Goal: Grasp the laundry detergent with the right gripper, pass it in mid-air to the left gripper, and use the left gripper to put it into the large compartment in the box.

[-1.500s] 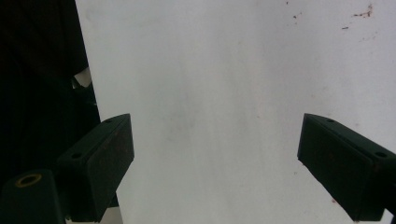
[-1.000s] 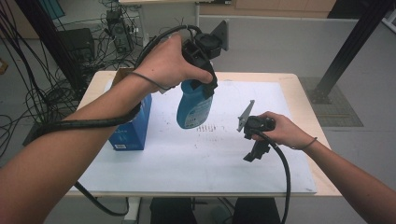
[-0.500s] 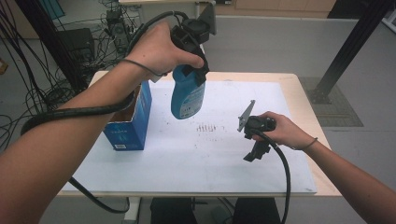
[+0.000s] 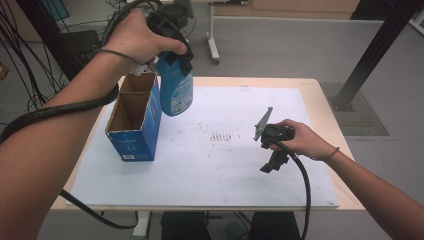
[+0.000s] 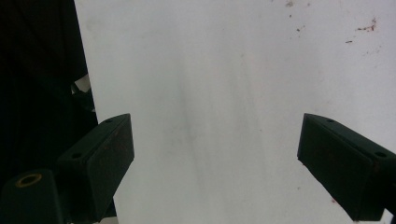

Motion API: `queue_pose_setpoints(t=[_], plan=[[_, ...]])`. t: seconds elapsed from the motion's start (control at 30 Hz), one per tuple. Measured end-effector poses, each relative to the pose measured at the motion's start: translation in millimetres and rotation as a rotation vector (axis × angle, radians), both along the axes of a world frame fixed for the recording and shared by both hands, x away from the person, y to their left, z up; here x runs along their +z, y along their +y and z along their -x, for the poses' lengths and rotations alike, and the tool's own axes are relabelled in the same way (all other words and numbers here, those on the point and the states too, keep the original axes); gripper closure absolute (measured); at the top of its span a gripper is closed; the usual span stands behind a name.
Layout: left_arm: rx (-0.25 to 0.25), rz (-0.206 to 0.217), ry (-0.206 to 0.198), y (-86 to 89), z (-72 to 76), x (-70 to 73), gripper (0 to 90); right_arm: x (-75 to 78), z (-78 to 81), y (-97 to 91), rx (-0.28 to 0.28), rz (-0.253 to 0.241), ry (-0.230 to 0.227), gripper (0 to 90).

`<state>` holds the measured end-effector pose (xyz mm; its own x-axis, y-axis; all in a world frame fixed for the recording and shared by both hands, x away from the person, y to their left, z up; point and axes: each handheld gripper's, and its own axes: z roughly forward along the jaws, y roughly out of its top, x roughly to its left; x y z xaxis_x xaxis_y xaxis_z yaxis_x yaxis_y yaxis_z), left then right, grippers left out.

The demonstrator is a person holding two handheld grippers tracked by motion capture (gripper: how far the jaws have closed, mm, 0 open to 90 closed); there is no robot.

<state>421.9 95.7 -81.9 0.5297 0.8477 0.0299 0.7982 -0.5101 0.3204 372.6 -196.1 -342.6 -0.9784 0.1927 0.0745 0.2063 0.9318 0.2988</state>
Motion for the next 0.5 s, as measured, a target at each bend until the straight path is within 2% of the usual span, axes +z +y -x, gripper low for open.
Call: queue_pose_setpoints(t=[0.1, 0.27, 0.5], plan=[[0.045, 0.013, -0.006, 13.3, -2.5, 2.9, 36.2, -0.7, -0.3, -0.2, -0.002, -0.001, 0.003, 10.4], [0.08, 0.002, -0.001, 32.5, -5.9, 5.8, 36.3, -0.5, -0.8, 0.5, -0.003, 0.003, 0.003, 10.4], [0.176, 0.026, -0.01, 62.5, -11.7, 6.3, 36.3, -0.5, -0.7, 1.8, 0.002, 0.003, -0.001, 10.4]])
